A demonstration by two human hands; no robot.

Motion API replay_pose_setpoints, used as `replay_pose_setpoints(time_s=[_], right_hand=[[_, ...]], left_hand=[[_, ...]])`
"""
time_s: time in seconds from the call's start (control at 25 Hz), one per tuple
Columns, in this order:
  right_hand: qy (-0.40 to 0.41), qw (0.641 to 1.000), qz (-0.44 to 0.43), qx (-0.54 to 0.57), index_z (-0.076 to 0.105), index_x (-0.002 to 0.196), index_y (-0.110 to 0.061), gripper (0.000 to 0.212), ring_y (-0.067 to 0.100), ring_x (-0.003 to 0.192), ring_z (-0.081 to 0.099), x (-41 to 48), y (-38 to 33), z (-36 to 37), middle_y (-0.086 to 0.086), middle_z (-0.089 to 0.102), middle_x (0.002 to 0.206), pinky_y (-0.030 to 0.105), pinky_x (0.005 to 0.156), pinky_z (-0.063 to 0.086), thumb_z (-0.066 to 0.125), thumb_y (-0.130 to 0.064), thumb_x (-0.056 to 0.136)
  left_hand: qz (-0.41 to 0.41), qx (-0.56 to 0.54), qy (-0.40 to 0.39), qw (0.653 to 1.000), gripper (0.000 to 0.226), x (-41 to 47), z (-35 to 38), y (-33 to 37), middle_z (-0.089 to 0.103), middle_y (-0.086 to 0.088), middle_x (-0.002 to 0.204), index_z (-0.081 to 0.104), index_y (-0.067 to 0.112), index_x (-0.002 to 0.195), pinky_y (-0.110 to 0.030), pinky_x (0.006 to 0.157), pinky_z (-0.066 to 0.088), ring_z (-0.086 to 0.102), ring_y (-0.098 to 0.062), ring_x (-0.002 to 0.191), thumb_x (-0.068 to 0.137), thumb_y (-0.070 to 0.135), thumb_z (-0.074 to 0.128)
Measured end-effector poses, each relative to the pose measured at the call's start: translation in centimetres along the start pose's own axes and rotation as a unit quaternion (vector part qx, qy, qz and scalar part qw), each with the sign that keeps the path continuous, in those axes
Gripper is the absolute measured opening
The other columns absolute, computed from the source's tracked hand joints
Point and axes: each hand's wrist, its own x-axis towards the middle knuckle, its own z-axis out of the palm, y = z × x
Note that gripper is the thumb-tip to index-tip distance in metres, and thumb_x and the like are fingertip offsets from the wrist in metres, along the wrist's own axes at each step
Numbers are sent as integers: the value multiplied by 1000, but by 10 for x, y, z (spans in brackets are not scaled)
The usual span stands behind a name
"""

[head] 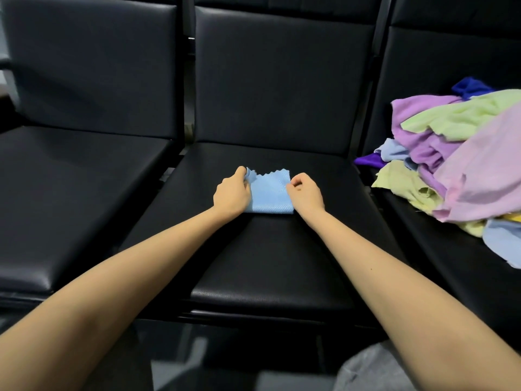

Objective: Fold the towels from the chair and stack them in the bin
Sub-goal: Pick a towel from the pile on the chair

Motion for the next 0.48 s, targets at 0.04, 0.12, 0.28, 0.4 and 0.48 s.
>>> replay_pose_setpoints(time_s=[0.04, 0.12, 0.28, 0.4, 0.48], right_hand=[[-3, 999, 12, -40, 48, 84, -22, 9, 16, 68, 49, 0, -1, 1, -7, 50, 68, 27, 56, 34, 45, -17, 91], [-6, 995, 25, -99, 49, 92, -22, 9, 22, 84, 55, -1, -4, 5, -3, 55, 85, 27, 60, 33, 42, -17, 91], [-43, 984, 71, -159, 43, 127, -7, 46, 30, 109, 55, -4, -17, 12, 10, 41, 130, 30, 74, 39, 54, -31, 89], [-80, 976, 109, -169, 50, 121, -8, 43, 29, 109, 55, -4, -23, 16, 10, 38, 133, 32, 81, 43, 62, -29, 85], [-70, 984, 102, -129, 57, 93, -18, 12, 26, 98, 54, -4, -21, 18, 7, 45, 124, 32, 78, 41, 61, -21, 83]], left_hand=[[-7, 5, -10, 1000, 18, 1, 1, -1, 60, -19, 102, 48, 8, 106, -34, 70, 38, 55, -41, 96, 97, 18, 36], [-19, 37, -25, 999, 24, 5, 2, 3, 59, -19, 113, 51, 5, 108, -36, 76, 40, 54, -40, 104, 97, 22, 39], [-27, 188, 2, 982, 43, 4, 2, 11, 47, -15, 128, 46, 1, 123, -37, 90, 39, 49, -33, 116, 97, 35, 44], [-64, 172, -63, 981, 46, 4, 1, 12, 47, -11, 131, 47, 4, 128, -31, 90, 39, 47, -28, 121, 93, 35, 51], [-65, 139, -98, 983, 33, 5, -2, 14, 57, -5, 114, 55, 8, 115, -28, 79, 38, 54, -25, 111, 91, 32, 54]])
